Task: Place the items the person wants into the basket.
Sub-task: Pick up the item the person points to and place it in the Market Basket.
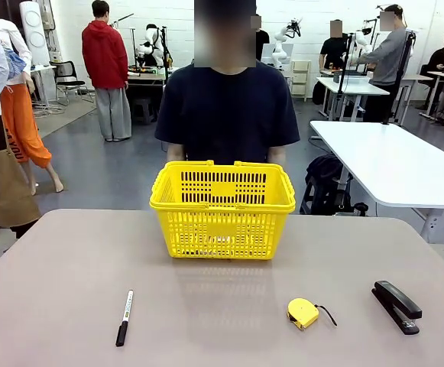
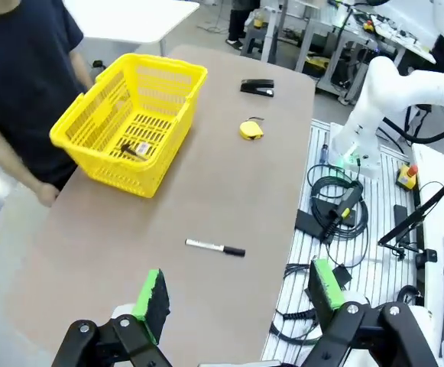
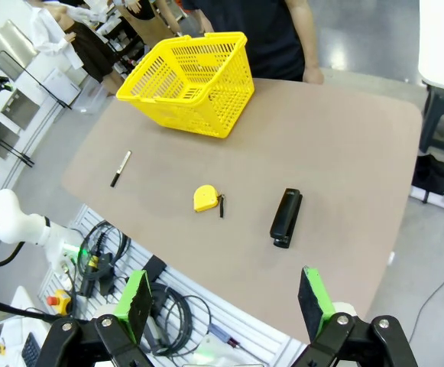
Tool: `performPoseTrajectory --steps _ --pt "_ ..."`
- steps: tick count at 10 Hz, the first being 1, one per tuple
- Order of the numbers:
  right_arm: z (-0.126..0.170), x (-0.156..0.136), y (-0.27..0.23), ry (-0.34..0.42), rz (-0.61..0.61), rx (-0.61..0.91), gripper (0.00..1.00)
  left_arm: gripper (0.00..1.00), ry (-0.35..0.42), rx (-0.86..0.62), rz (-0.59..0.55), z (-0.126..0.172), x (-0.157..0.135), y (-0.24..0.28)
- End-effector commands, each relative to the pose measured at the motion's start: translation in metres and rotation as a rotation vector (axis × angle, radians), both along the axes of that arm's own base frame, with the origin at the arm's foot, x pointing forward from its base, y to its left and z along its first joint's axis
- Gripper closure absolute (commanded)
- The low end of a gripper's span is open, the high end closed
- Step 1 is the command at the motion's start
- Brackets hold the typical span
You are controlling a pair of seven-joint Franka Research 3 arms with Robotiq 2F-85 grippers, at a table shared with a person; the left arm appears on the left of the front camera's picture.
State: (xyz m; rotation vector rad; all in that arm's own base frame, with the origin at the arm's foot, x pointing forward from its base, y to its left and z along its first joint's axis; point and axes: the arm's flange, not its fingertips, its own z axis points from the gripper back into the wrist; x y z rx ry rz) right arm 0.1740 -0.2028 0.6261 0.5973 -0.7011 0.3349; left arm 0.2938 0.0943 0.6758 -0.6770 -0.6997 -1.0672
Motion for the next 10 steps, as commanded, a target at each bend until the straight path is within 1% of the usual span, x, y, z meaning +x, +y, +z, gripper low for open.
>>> performPoseTrajectory --steps 1,2,3,4,6,8,9,10 --pt "-0.001 0.0 0.0 -0.012 0.019 0.013 0.0 0.05 -0.019 0.004 0.068 -0.012 0.005 0.024" --pt "-0.001 0.0 0.0 -0.012 0.019 0.013 0.0 0.05 -0.045 0.029 0.123 -0.013 0.006 0.04" --pt "-0.001 0.0 0.0 -0.012 0.019 0.013 0.0 0.05 -0.036 0.025 0.136 -0.019 0.005 0.052" --pt "-0.001 0.0 0.0 -0.012 0.019 0.013 0.0 0.05 -0.035 0.028 0.141 -0.026 -0.001 0.057" --pt "-0.001 0.0 0.0 -0.012 0.019 0.013 0.0 0.05 -0.023 0.048 0.135 -0.029 0.0 0.067" --pt "-0.001 0.0 0.0 -0.012 0.019 0.013 0.0 0.05 -0.026 0.039 0.125 -0.039 -0.007 0.065" --pt "-0.001 0.0 0.0 -0.012 0.019 0.013 0.0 0.05 -0.024 0.039 0.091 -0.038 -0.007 0.058" --pt "-0.001 0.0 0.0 -0.012 0.019 0.013 0.0 0.05 -0.009 0.037 0.149 -0.032 -0.002 0.068"
